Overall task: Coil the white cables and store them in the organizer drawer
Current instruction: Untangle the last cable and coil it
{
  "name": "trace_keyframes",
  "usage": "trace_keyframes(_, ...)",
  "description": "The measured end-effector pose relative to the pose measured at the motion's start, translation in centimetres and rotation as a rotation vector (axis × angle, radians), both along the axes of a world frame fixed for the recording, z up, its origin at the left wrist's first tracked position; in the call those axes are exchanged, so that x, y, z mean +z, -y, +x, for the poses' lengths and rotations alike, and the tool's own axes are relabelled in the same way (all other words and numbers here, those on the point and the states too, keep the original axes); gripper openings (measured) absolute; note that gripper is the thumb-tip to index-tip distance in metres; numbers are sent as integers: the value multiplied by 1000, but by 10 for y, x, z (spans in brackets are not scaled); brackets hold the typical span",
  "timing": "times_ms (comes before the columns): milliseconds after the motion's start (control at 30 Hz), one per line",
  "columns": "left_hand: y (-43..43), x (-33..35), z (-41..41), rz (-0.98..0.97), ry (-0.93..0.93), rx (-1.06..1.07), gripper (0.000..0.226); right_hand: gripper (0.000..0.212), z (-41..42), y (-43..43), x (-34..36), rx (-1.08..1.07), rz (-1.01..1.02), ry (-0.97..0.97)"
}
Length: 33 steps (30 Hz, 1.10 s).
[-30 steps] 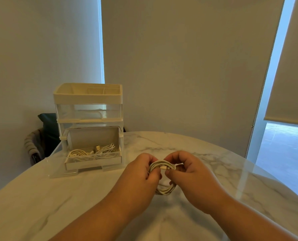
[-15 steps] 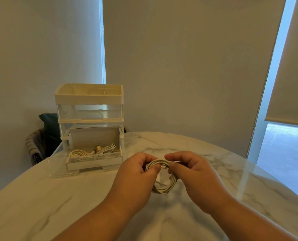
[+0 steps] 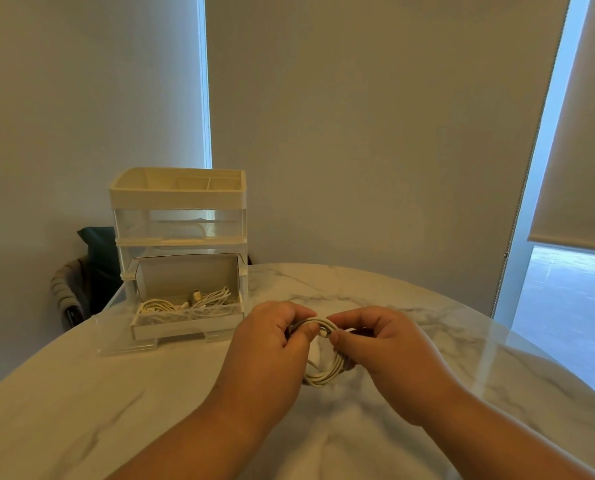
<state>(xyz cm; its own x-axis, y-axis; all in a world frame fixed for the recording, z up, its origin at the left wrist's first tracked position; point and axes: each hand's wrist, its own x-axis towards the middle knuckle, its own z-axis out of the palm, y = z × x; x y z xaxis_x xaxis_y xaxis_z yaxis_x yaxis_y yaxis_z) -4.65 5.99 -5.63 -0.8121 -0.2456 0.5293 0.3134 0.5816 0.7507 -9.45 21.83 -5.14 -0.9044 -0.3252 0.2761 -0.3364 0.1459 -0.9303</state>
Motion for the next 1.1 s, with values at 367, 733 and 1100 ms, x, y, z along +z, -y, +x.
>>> trace_keyframes(367, -5, 2, 5, 32, 22, -64, 15, 23, 8, 4, 0, -50, -13, -83)
trace_keyframes(733, -6, 3, 3, 171, 51, -27, 14, 45, 3, 8, -3, -5, 99, -251)
trace_keyframes(1100, -5, -2, -7, 746, 301, -118, 11, 37, 2, 8, -7, 57, -91, -126)
